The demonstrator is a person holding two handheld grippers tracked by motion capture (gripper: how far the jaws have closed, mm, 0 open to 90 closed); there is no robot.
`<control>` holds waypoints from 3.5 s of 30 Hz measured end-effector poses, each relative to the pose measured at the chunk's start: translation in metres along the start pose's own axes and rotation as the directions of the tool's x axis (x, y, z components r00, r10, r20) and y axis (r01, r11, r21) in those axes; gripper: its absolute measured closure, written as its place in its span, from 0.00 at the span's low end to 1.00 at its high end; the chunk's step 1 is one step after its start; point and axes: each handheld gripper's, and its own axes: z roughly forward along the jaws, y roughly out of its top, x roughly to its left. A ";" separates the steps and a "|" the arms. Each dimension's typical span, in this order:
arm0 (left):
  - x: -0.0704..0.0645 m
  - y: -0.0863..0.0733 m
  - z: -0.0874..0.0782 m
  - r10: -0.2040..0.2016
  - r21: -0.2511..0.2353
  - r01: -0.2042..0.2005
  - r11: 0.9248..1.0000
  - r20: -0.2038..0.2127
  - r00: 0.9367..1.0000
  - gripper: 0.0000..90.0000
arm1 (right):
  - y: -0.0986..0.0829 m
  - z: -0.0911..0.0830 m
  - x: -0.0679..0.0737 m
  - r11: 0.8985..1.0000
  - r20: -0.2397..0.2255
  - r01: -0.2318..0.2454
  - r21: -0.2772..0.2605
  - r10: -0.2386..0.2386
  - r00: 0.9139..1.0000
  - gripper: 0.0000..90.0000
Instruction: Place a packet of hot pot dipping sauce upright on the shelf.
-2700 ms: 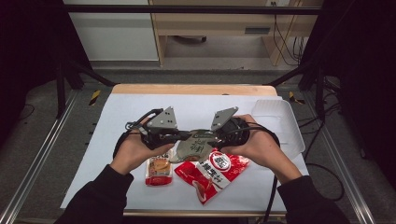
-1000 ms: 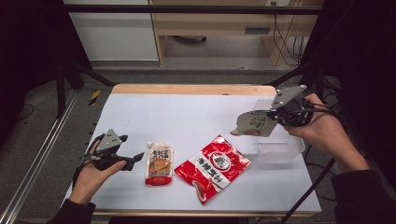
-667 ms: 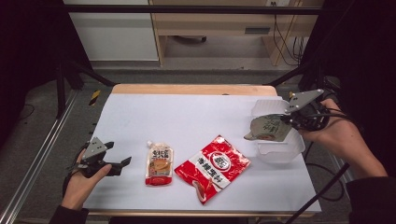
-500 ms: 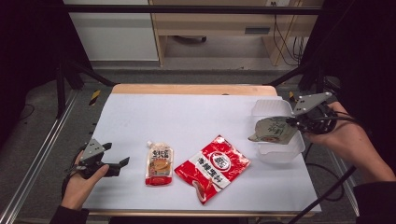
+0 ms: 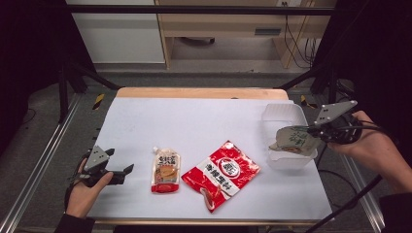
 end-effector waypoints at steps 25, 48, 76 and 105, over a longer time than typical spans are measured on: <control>0.002 -0.002 0.001 -0.001 0.013 0.001 1.000 0.005 1.000 0.08 | -0.011 0.030 0.005 0.998 -0.076 0.009 0.058 -0.005 0.997 1.00; 0.006 -0.004 -0.001 -0.003 0.015 0.003 1.000 0.011 1.000 0.08 | -0.034 0.053 0.001 0.994 -0.105 -0.110 0.023 0.112 0.988 0.90; 0.002 -0.003 0.001 0.017 0.036 -0.018 0.999 0.029 0.999 0.08 | 0.020 0.017 0.067 0.959 -0.064 -0.156 -0.236 0.145 0.987 0.20; -0.003 0.000 0.000 0.015 0.030 -0.017 0.999 0.046 0.999 0.06 | 0.098 0.094 0.154 0.889 -0.142 -0.242 -0.389 0.201 0.969 0.18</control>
